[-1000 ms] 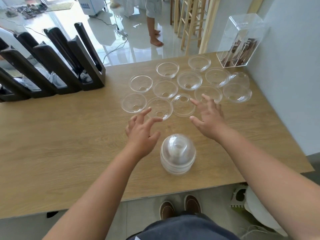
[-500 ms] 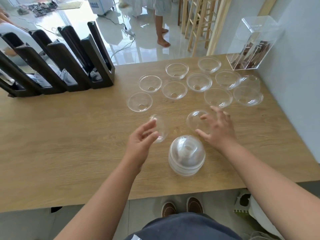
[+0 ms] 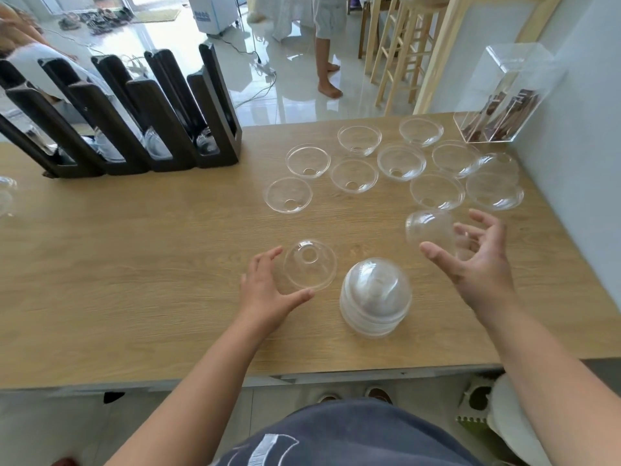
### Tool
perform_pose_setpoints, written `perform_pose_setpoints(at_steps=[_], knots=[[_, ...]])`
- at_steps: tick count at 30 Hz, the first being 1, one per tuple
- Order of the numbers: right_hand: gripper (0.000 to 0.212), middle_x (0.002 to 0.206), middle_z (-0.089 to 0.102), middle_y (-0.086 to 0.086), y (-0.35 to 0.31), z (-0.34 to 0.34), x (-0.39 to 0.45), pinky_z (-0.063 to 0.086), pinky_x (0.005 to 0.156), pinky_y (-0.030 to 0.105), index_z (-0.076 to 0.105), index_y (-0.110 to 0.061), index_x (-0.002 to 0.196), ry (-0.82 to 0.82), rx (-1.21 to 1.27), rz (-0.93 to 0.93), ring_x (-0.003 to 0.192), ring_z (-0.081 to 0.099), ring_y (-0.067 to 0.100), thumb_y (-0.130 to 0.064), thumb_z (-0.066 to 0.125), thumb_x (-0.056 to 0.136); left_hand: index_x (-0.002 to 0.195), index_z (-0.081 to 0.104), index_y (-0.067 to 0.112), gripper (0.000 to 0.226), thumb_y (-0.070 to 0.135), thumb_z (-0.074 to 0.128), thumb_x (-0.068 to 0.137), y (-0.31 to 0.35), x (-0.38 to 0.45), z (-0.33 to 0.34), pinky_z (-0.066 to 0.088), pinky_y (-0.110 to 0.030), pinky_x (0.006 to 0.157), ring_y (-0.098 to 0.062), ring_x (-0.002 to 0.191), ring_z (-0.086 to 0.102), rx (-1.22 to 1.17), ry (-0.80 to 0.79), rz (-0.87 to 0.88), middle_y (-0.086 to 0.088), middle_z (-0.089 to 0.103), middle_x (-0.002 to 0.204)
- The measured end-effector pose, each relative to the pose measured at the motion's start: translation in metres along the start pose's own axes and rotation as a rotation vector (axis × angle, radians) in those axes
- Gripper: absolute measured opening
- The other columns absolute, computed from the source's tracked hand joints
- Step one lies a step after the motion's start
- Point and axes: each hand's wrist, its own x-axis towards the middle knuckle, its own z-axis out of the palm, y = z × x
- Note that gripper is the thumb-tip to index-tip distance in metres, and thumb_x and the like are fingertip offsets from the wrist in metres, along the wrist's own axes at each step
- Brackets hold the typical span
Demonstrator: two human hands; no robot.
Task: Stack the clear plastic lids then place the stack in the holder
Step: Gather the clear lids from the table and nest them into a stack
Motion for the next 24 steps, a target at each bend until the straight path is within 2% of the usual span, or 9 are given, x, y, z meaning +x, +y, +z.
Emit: perform_pose_setpoints(at_steps=[2,5,11,16,18,21,24], knots=[[0.085,0.126,0.051,-0.009,-0.021,0.002,-0.014,0.037,0.09,0.023,0.036,-0.044,0.129,-0.185,-0.09,-0.1,0.115,0.047,0.01,-0.051,0.085,0.06,0.145,0.027,0.043,0.103,0.053,0.084,0.06,0.002,0.006,0.002,0.027,-0.035,0.106,-0.024,0.132,0.028,0.087,-0.015,0.068,0.013,0.032,0.148],[0.081,0.125,0.05,-0.018,-0.032,0.013,-0.034,0.029,0.094,0.025,0.042,-0.048,0.128,-0.371,-0.328,-0.248,0.118,0.038,0.008,-0.054,0.082,0.058,0.147,0.019,0.047,0.105,0.063,0.078,0.062,0.003,0.016,0.009,0.024,-0.043,0.108,-0.023,0.135,0.025,0.206,-0.045,0.096,0.018,0.028,0.153],[0.083,0.128,0.046,-0.02,-0.015,0.025,-0.044,0.03,0.104,0.035,0.043,-0.047,0.13,-0.373,-0.431,-0.259,0.122,0.033,0.012,-0.063,0.075,0.055,0.143,0.025,0.05,0.1,0.073,0.073,0.057,0.01,0.027,0.022,0.017,-0.042,0.106,-0.018,0.132,0.028,0.235,-0.032,0.101,0.021,0.04,0.146],[0.083,0.13,0.043,-0.019,-0.006,0.03,-0.05,0.032,0.103,0.041,0.039,-0.048,0.131,-0.374,-0.463,-0.274,0.119,0.033,0.012,-0.068,0.067,0.055,0.14,0.032,0.047,0.096,0.068,0.076,0.057,0.013,0.019,0.017,0.018,-0.038,0.103,-0.018,0.133,0.03,0.107,0.067,0.131,0.018,0.046,0.14],[0.085,0.13,0.043,-0.019,-0.006,0.03,-0.05,0.032,0.102,0.042,0.037,-0.05,0.132,-0.362,-0.485,-0.303,0.119,0.033,0.012,-0.069,0.066,0.055,0.14,0.035,0.045,0.093,0.062,0.079,0.06,0.023,0.011,0.011,0.022,-0.04,0.108,-0.015,0.134,0.032,-0.03,0.099,0.157,0.02,0.045,0.139],[0.096,0.135,0.038,-0.023,-0.007,0.026,-0.05,0.026,0.102,0.036,0.028,-0.053,0.136,-0.358,-0.478,-0.315,0.121,0.03,0.01,-0.072,0.069,0.051,0.141,0.037,0.041,0.093,0.062,0.079,0.06,0.045,-0.005,0.001,0.034,-0.046,0.111,-0.012,0.133,0.038,-0.257,0.087,0.264,0.019,0.044,0.138],[0.094,0.138,0.035,-0.024,-0.008,0.012,-0.048,0.024,0.103,0.035,0.024,-0.055,0.137,-0.356,-0.35,-0.304,0.125,0.029,0.009,-0.066,0.07,0.055,0.139,0.035,0.046,0.089,0.061,0.078,0.063,0.069,-0.02,0.0,0.038,-0.045,0.109,-0.013,0.131,0.042,-0.273,0.026,0.412,0.017,0.044,0.136]])
